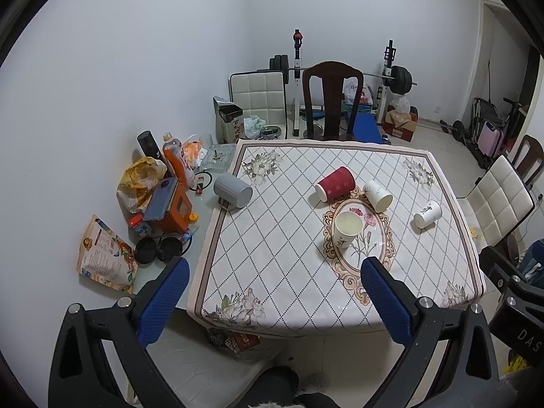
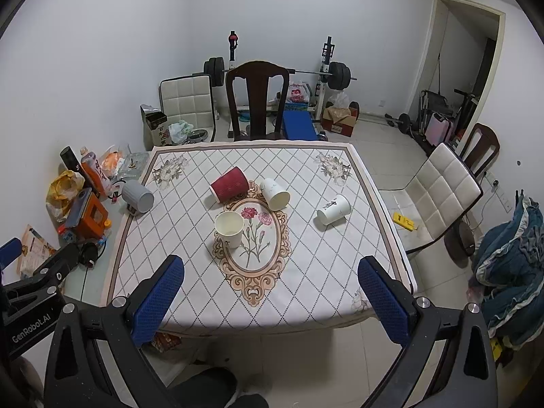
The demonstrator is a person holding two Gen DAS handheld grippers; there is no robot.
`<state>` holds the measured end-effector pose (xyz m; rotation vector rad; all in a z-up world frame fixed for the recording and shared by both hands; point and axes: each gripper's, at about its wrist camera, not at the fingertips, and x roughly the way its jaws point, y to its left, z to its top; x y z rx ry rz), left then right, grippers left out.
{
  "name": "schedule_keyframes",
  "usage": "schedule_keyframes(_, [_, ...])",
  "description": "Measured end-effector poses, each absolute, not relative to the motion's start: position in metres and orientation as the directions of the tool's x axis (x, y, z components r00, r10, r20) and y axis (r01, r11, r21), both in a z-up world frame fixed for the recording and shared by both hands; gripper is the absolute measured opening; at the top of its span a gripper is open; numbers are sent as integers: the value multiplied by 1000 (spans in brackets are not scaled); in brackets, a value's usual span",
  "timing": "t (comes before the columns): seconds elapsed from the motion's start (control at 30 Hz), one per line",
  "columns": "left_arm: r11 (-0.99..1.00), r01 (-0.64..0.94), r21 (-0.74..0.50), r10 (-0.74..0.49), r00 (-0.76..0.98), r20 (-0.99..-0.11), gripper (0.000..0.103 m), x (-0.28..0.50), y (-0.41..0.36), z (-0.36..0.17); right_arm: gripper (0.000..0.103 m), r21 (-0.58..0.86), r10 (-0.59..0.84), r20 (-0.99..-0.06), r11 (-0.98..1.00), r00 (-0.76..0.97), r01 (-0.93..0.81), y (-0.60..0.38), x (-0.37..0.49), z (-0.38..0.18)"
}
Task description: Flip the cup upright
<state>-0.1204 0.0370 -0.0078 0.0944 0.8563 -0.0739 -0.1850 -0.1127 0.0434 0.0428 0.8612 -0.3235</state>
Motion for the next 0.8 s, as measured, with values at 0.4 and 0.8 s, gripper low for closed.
schedule_keyframes(0.4, [993,104,61,-24,661,-750,103,-120,37,-8,103,-79,-246,-758,954,604,290,-113,-179,41])
schedule_keyframes(0.8, [989,130,70,-34,662,-749,103,-117,36,-7,103,-78,-245,-759,954,603,290,-113,-178,40])
